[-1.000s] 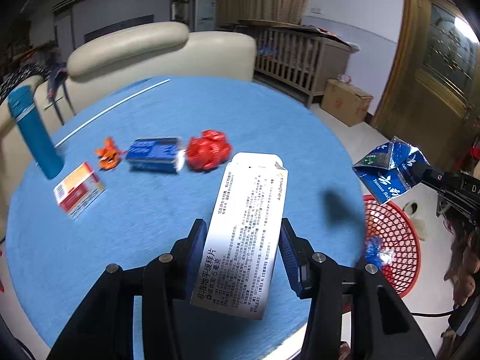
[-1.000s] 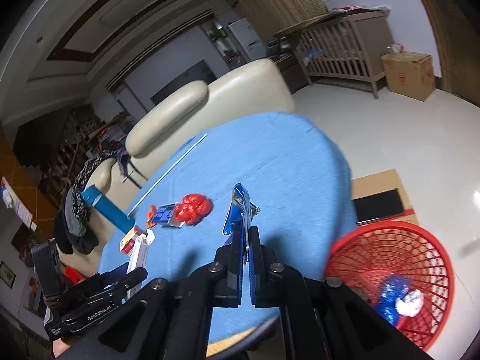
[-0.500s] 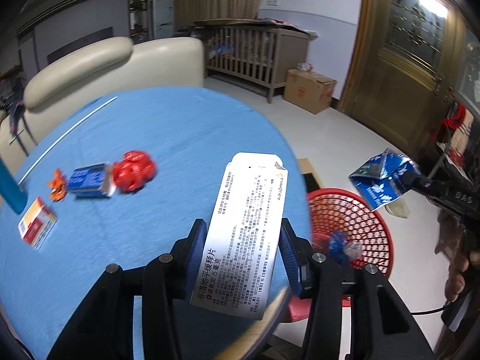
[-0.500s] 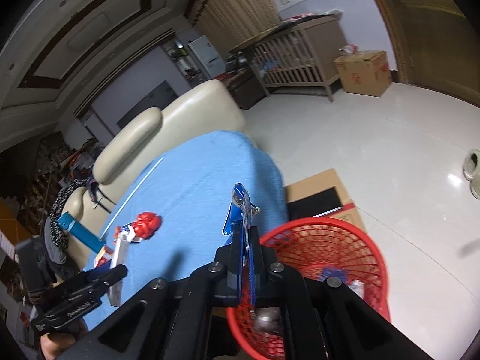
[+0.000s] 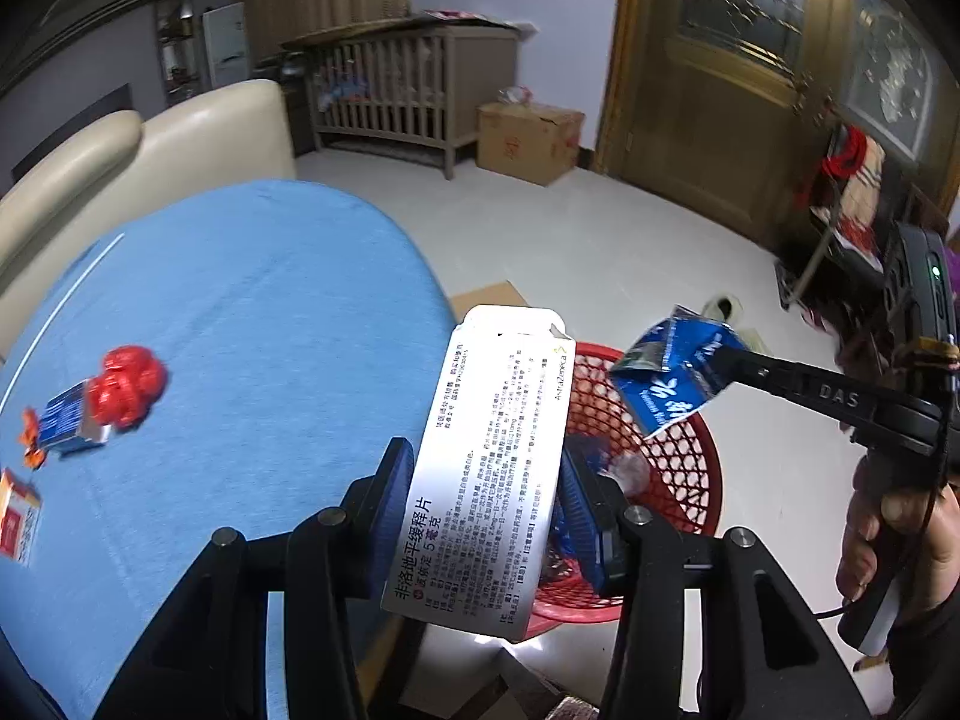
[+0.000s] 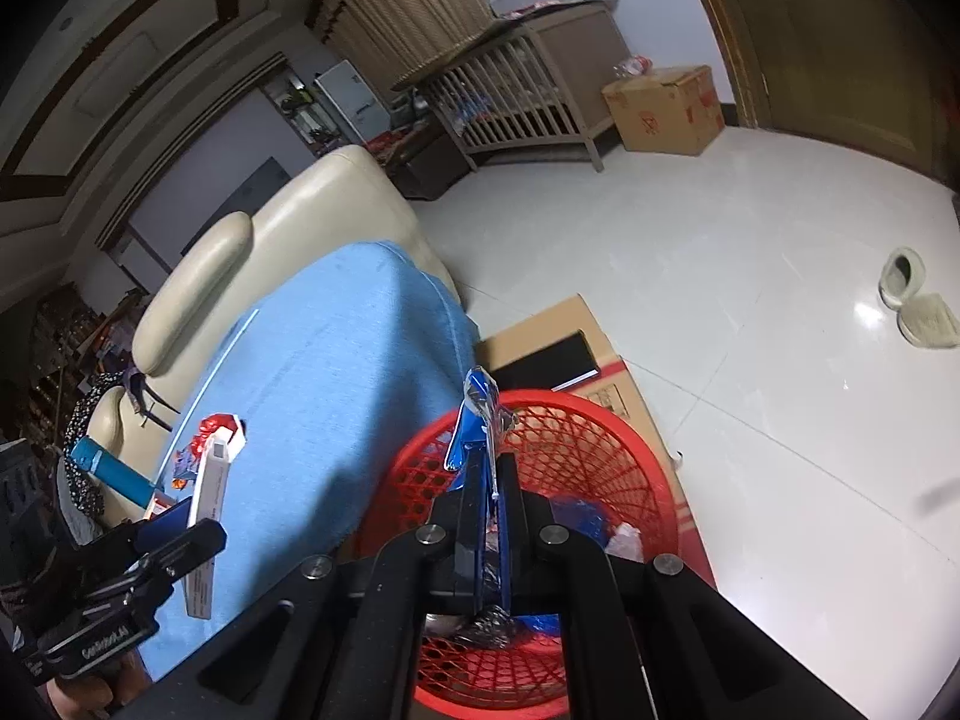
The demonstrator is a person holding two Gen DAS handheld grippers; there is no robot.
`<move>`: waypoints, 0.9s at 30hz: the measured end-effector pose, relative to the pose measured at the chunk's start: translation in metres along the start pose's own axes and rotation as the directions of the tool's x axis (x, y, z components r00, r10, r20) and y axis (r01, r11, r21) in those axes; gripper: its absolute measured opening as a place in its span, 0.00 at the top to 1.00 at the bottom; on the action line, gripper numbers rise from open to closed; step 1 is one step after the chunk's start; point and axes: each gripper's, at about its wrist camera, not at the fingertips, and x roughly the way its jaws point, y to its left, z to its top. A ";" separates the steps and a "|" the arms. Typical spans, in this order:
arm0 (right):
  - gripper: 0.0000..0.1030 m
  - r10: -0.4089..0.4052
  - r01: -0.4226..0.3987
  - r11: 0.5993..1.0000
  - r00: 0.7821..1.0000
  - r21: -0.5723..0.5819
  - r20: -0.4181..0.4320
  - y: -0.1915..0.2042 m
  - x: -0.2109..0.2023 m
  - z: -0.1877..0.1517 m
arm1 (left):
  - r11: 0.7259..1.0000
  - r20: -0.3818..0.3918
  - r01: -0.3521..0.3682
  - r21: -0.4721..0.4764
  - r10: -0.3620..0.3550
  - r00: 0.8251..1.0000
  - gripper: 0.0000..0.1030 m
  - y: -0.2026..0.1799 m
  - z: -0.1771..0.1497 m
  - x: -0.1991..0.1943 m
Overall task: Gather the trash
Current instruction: 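Carry the blister card and blue packet to the red wastebasket and open both tools, then move both tools back over the table toward the red bag and medicine box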
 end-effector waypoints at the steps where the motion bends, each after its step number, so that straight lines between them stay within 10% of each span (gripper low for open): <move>1: 0.97 -0.009 0.009 1.000 1.000 0.003 -0.009 -0.004 0.002 -0.001 | 1.000 -0.010 0.005 0.008 -0.005 1.000 0.52 -0.004 0.001 0.004; 14: 0.92 -0.057 0.066 0.995 0.991 0.071 -0.124 -0.032 0.029 -0.012 | 0.996 -0.137 0.074 0.041 -0.068 0.988 0.40 -0.026 0.009 0.061; 20: 0.68 -0.074 0.082 0.993 0.993 0.087 -0.095 -0.037 0.023 -0.003 | 0.997 -0.110 0.065 -0.039 -0.069 0.992 0.35 0.000 0.009 0.052; 22: 0.21 -0.079 0.086 0.992 0.994 0.092 -0.078 -0.034 0.022 0.000 | 0.996 -0.093 0.056 -0.067 -0.062 0.994 0.34 0.013 0.009 0.047; 27: 0.15 -0.068 0.070 0.995 0.997 0.076 -0.019 -0.014 0.015 0.009 | 0.984 -0.042 0.008 -0.177 -0.016 0.999 0.32 0.065 -0.005 0.020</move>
